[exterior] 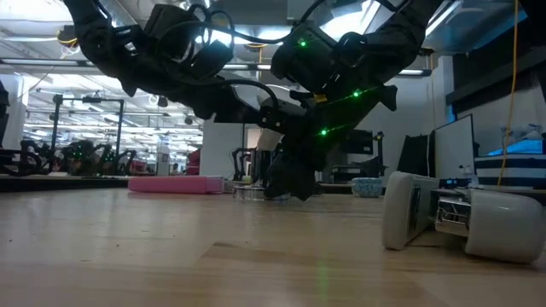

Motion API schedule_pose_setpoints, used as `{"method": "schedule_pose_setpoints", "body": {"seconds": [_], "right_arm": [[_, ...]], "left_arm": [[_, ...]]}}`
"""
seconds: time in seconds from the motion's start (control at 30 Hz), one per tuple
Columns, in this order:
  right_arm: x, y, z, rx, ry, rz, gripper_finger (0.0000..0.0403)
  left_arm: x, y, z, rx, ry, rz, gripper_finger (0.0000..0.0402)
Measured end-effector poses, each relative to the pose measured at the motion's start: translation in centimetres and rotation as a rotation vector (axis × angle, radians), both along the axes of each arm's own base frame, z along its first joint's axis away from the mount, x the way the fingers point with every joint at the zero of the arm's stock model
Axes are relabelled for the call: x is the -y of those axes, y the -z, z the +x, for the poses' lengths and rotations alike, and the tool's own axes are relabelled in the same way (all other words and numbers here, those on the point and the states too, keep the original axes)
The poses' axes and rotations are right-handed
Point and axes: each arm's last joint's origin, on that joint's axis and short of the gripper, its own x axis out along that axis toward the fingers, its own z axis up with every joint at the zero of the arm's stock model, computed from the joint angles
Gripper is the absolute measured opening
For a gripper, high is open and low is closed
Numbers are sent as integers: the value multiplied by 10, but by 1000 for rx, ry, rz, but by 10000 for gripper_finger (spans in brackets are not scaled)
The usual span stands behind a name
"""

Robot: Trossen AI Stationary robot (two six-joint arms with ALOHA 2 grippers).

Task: Screw lightbulb
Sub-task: Insert light bulb into the lamp

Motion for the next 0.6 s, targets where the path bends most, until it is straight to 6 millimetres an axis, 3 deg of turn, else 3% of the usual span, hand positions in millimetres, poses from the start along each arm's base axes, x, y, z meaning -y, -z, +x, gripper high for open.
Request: {"method": "schedule_pose_setpoints", "body": {"seconds": [0.37, 0.6], "right_arm": [[0, 0, 0, 0, 0, 0, 138], [0, 0, 0, 1, -5, 6, 138]], "left_arm": [[1, 9, 3, -29, 76, -11, 260], [-5, 17, 24, -62, 62, 35, 260]]}}
